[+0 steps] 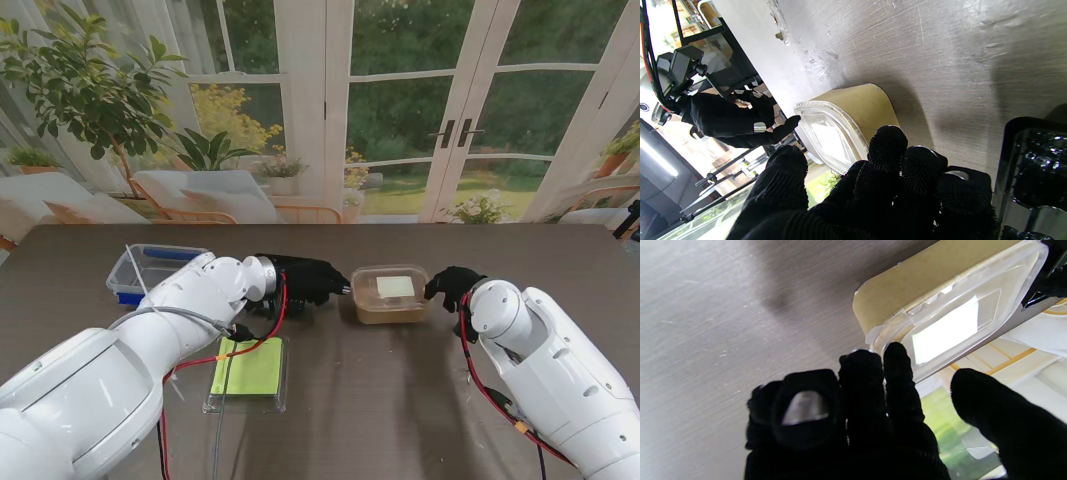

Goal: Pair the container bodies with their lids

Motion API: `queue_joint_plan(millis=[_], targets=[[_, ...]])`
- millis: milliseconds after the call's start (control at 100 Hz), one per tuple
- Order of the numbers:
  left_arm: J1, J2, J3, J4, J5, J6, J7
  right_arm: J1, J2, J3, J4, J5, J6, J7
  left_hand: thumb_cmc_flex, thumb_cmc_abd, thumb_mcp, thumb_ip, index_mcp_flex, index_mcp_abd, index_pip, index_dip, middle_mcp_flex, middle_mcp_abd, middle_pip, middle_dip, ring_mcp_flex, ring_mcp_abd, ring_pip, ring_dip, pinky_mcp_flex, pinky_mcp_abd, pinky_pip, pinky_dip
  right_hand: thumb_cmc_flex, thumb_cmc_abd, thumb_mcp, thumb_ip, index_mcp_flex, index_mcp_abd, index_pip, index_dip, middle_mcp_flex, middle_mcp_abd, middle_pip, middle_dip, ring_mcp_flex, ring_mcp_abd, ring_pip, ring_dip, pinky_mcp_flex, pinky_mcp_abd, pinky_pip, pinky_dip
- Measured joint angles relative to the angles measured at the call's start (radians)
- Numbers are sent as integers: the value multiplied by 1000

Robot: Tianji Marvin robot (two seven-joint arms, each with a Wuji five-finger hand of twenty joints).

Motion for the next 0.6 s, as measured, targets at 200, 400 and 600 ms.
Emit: queue_joint_plan(millis=[200, 400, 600], targets=[[-3, 0, 0, 0, -5, 0, -11, 0, -1, 0, 0, -2, 5, -8, 0, 0, 0, 0, 0, 0, 0, 0, 0, 0, 0, 0, 0, 0, 0, 0, 0, 0, 0, 0, 0, 0, 0, 0, -29, 32, -8, 0, 0, 0, 0, 0, 0, 0, 0, 0, 0, 0, 0, 0], [-4, -1, 0, 0, -7, -2, -14, 2, -1, -2, 3, -2, 11, -12, 0, 0, 12, 0, 0, 0, 0, 0, 0, 0, 0, 0, 0, 0, 0, 0, 0, 0, 0, 0, 0, 0, 0, 0, -41, 32, -1, 0, 0, 0, 0, 0, 0, 0, 0, 0, 0, 0, 0, 0], [-5, -1, 0, 1, -7, -5, -13, 2, -2, -2, 3, 3, 14, -11, -1, 0, 12, 0, 0, 0, 0, 0, 0, 0, 0, 0, 0, 0, 0, 0, 0, 0, 0, 0, 0, 0, 0, 0, -41, 35, 0, 0, 0, 0, 0, 0, 0, 0, 0, 0, 0, 0, 0, 0]])
